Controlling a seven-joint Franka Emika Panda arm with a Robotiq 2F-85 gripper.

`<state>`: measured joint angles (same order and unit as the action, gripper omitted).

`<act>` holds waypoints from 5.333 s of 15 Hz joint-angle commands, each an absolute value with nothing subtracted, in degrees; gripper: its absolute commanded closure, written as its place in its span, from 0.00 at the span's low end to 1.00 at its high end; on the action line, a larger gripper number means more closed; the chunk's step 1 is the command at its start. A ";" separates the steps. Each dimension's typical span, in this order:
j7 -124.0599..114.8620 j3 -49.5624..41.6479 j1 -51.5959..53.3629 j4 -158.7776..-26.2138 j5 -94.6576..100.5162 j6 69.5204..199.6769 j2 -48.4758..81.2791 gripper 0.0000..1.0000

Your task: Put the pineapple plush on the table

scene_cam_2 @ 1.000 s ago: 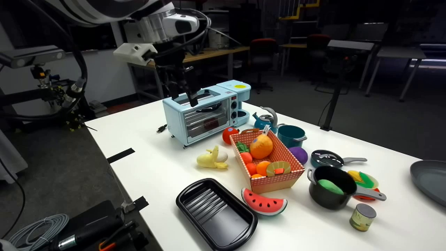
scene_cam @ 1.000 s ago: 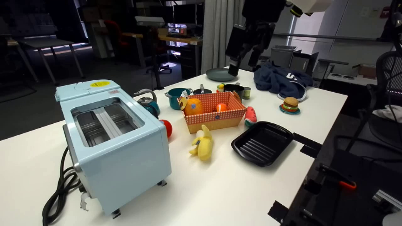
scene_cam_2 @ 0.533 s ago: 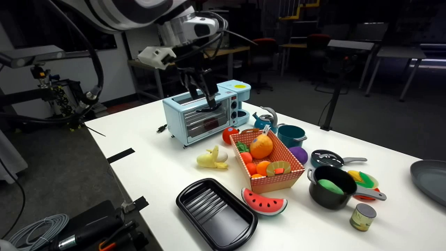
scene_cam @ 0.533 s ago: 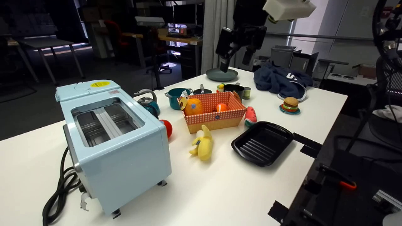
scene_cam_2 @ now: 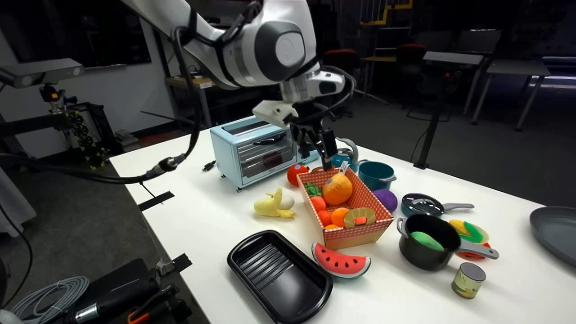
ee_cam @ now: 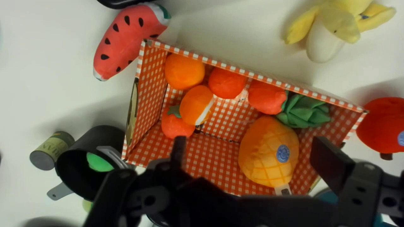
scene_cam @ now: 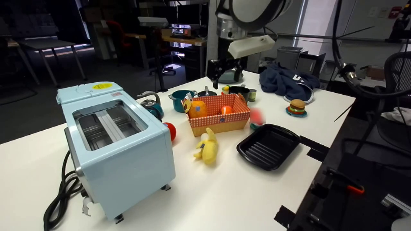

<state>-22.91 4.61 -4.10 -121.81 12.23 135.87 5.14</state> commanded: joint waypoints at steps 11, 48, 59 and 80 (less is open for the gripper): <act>-28.98 -5.82 9.75 -96.25 20.10 135.63 33.60 0.00; -33.87 -11.79 13.00 -97.00 21.46 135.20 20.60 0.98; -48.83 -13.18 3.04 -109.44 20.47 128.18 10.92 0.98; -48.24 -4.27 4.05 -120.46 20.95 136.51 13.66 0.18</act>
<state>-50.31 -5.43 2.70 -121.42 20.23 135.27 12.60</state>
